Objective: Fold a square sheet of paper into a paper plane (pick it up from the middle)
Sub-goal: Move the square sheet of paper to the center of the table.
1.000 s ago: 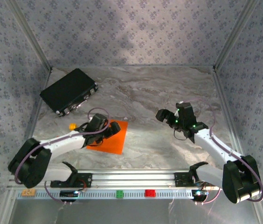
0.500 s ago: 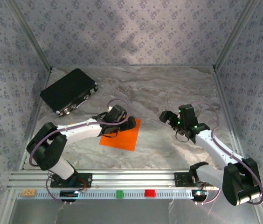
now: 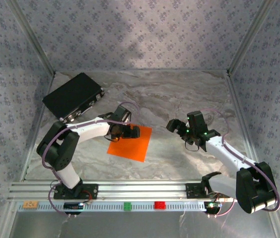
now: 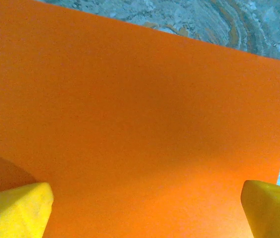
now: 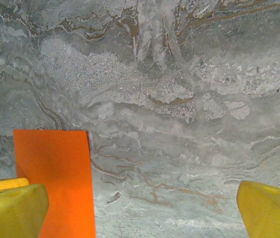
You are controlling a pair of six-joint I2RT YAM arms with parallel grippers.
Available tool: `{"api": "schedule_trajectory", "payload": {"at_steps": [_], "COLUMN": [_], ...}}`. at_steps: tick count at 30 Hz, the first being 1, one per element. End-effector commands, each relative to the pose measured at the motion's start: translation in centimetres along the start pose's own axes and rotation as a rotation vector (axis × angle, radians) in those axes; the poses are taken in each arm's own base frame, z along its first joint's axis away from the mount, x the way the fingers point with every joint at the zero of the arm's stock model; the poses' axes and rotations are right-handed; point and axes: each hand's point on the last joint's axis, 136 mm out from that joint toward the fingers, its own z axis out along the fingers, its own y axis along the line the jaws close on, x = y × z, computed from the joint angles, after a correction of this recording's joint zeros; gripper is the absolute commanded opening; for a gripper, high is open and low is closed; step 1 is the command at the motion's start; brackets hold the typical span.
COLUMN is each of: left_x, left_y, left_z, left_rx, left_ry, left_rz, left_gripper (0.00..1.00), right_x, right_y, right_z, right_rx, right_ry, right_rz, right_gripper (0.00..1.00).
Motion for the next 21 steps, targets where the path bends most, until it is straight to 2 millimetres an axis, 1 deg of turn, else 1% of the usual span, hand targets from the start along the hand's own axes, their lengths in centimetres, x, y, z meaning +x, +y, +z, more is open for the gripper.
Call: {"api": "schedule_trajectory", "payload": {"at_steps": [1,4,6,7,10,12,14,16,18,21], "left_x": [1.6,2.1,2.0,2.0,1.6,1.4,1.1,0.4,-0.4,-0.6], "left_y": [-0.5,-0.4,-1.4,-1.6,-3.2,-4.1,-4.3,-4.7,-5.0,-4.8], "left_z": [1.1,1.8,2.1,2.0,2.1,2.1,1.6,0.6,-0.5,-1.3], "left_rx": [0.017,-0.007,0.005,-0.017,-0.01,-0.013,-0.045,-0.058,-0.083,-0.136], "left_ry": [0.061,0.059,0.044,0.027,-0.015,-0.033,-0.048,-0.076,-0.095,-0.07], "left_rz": [-0.097,-0.233,-0.279,-0.301,-0.324,-0.297,-0.261,-0.2,-0.121,0.0], "left_gripper": [0.96,0.96,0.94,0.94,0.94,0.94,0.96,0.99,1.0,1.0], "right_x": [-0.7,-0.8,-0.9,-0.9,-1.1,-1.3,-1.5,-1.6,-1.6,-1.6], "right_y": [0.7,0.3,-0.2,-0.3,-0.9,-1.1,-1.2,-1.0,-0.7,0.0], "right_z": [-0.3,-0.4,-0.5,-0.6,-1.0,-1.3,-1.6,-1.9,-2.1,-2.3], "right_rx": [-0.004,0.017,0.041,0.046,0.068,0.074,0.075,0.056,0.036,-0.004], "right_ry": [-0.019,-0.027,-0.035,-0.039,-0.06,-0.077,-0.089,-0.096,-0.096,-0.084], "right_rz": [0.001,0.012,0.027,0.031,0.053,0.064,0.069,0.059,0.049,0.027], "right_gripper": [0.99,0.99,0.99,0.99,0.99,0.99,0.99,0.99,0.99,0.99]}}
